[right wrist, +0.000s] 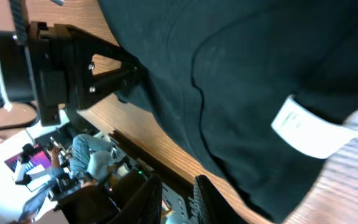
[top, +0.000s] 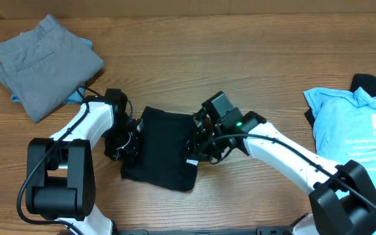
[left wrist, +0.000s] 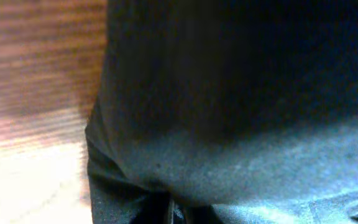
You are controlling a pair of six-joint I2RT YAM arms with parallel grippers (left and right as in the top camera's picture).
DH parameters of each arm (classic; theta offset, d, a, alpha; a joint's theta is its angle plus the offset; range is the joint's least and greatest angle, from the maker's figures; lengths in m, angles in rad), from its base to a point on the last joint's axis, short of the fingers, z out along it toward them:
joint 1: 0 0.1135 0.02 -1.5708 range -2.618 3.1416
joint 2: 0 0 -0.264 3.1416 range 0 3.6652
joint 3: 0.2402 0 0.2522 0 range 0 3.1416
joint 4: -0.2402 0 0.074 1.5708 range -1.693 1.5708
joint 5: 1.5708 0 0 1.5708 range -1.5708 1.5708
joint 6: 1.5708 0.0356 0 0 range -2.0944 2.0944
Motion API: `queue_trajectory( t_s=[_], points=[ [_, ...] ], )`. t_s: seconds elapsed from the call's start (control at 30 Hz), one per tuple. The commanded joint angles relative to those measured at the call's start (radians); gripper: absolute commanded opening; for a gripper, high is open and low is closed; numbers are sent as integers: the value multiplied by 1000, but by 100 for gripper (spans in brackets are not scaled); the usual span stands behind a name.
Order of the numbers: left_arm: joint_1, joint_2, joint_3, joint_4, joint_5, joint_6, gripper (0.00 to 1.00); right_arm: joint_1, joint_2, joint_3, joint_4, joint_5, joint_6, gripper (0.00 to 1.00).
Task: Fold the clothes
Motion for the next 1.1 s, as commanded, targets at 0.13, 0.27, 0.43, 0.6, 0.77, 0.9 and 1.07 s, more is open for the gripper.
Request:
queue_trajectory(
  t_s=[0.13, 0.27, 0.43, 0.6, 0.77, 0.9, 1.07],
  points=[
    [-6, 9, 138, -149, 256, -2, 42, 58, 36, 7, 23, 84, 216, 21],
    [-17, 9, 250, -236, 259, 1, 45, 77, 93, 2, 23, 45, 269, 21],
    [-16, 9, 414, -280, 256, 1, 48, 95, 180, 1, 42, 1, 317, 17],
    [-16, 9, 563, -300, 226, 0, 52, 81, 240, 1, 98, -2, 391, 7],
    [-16, 9, 621, -325, 171, 1, 53, -26, 253, 1, 8, 71, 361, 4],
    [-16, 9, 621, -330, 117, 1, 54, -149, 253, 3, -10, 90, 268, 4],
    [-16, 10, 621, -316, 106, 8, 59, -271, 253, 20, 47, 156, 132, 4]
  ],
)
